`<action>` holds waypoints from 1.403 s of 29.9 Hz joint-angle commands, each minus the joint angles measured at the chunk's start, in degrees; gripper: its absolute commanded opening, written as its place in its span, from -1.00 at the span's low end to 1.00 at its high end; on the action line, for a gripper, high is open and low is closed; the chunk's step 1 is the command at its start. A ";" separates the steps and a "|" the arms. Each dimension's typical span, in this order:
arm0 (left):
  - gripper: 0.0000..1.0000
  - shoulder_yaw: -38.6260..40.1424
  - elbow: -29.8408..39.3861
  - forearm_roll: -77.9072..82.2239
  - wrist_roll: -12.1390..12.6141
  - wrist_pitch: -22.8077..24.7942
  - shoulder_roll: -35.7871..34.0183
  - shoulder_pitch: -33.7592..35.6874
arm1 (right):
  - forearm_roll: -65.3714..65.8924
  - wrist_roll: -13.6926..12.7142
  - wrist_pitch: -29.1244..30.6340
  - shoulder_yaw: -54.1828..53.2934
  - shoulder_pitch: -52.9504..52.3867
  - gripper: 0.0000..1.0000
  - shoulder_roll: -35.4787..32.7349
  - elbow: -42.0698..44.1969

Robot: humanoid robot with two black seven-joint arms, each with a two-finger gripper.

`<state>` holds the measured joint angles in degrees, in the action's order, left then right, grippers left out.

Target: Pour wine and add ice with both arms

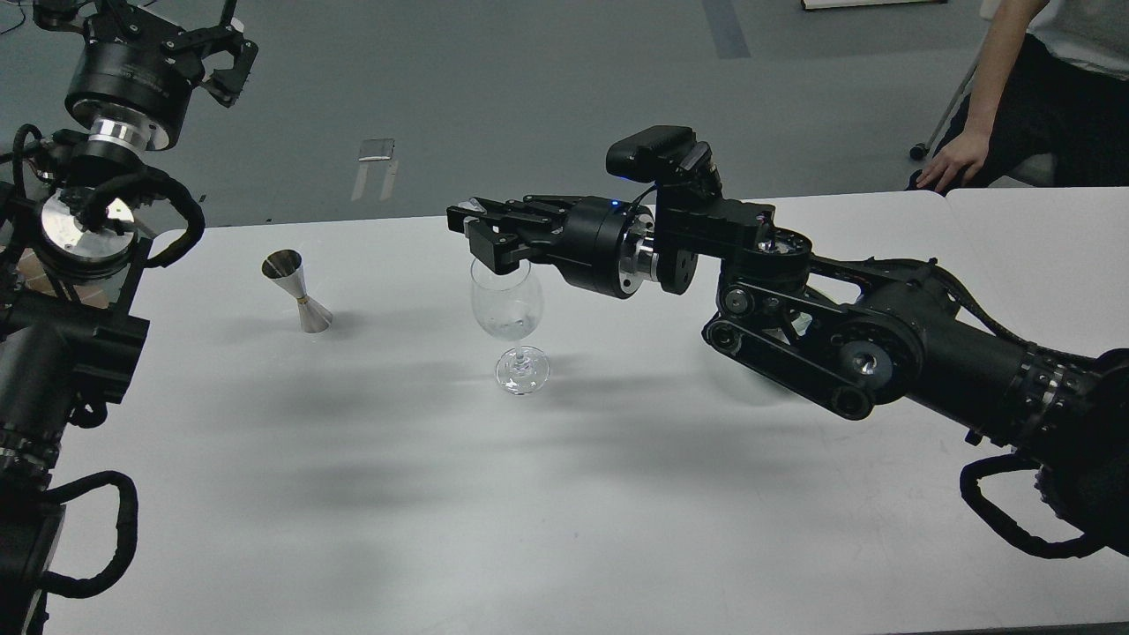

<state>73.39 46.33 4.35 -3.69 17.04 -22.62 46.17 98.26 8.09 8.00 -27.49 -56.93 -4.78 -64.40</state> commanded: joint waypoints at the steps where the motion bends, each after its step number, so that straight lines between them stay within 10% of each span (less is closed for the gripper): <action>1: 0.96 0.00 -0.02 -0.04 0.00 0.01 -0.06 -0.03 | 0.01 0.00 0.00 1.47 -0.29 -0.53 -0.40 0.06; 25: 0.96 0.00 0.07 0.05 0.00 -0.08 0.03 -0.03 | 0.01 -0.09 -0.09 1.83 -0.20 -0.13 -1.46 0.06; 28: 0.96 0.00 -0.02 0.05 0.00 -0.08 0.03 -0.03 | -0.26 -0.09 -0.35 0.95 -0.20 0.12 -1.99 -0.20; 30: 0.96 0.00 -0.02 0.05 0.00 -0.17 0.03 -0.03 | -0.61 -0.09 -1.75 -3.24 -0.11 0.99 -1.99 -0.38; 42: 0.97 -0.53 -0.02 0.05 0.61 0.18 0.12 -1.87 | -2.36 0.18 -12.99 -28.46 6.90 1.00 -1.99 -0.29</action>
<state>72.97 46.31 4.39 -3.29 16.55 -22.67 45.01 97.01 8.18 -0.44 -48.50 -53.46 -7.11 -64.78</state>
